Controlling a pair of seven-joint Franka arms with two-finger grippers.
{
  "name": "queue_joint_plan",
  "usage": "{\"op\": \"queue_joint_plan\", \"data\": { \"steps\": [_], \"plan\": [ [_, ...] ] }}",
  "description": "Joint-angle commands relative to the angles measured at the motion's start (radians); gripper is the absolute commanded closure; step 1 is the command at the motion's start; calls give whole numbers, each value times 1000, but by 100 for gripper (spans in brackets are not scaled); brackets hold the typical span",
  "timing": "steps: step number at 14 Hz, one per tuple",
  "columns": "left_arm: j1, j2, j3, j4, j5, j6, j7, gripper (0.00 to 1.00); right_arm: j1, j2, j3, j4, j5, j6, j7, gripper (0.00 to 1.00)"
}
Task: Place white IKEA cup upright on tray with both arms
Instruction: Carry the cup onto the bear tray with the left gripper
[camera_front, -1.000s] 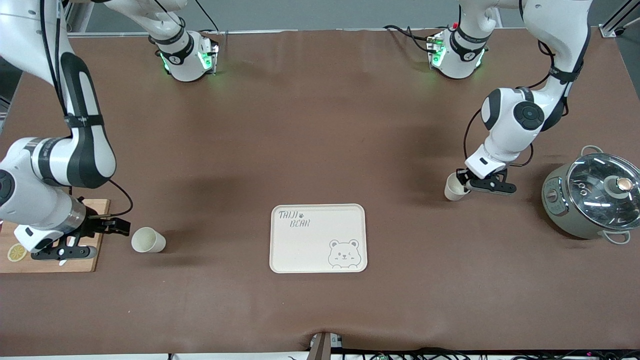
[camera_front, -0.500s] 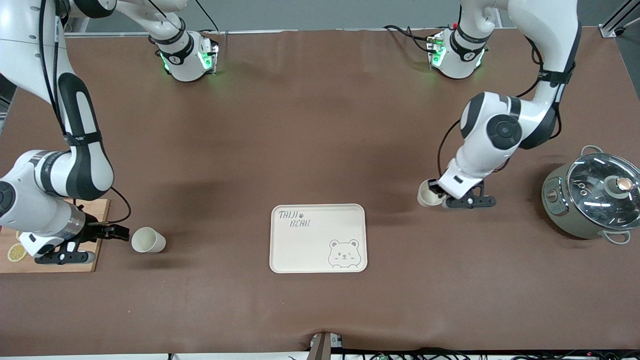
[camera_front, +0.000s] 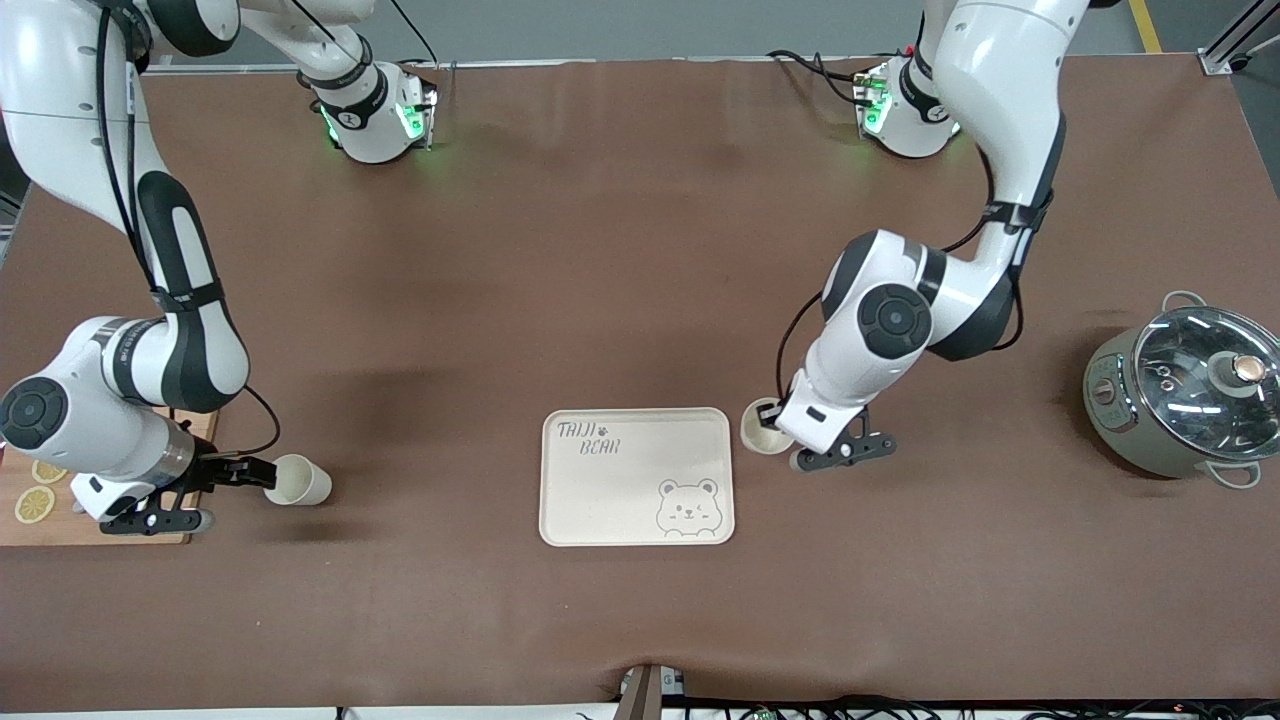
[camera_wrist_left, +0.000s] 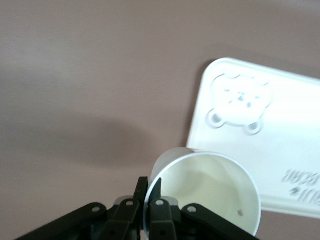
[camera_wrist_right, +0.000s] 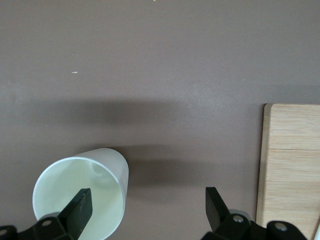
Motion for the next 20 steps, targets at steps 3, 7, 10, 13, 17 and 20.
{"op": "queue_joint_plan", "data": {
  "steps": [3,7,10,13,17,20],
  "plan": [
    [-76,161,14,233,-21,-30,-130,100,-3,19,5,3,18,-6,-58,0],
    [-141,240,43,273,-20,30,-188,100,-13,44,5,4,78,4,-62,0],
    [-164,278,60,273,-15,69,-193,100,-13,50,5,4,92,12,-63,0],
    [-202,291,103,272,-15,82,-195,100,-13,53,5,4,95,17,-63,0],
    [-205,306,104,272,-11,85,-193,100,-13,53,5,3,96,17,-63,0],
    [-205,307,104,269,0,91,-193,100,-8,53,5,4,96,17,-63,5]
  ]
}}
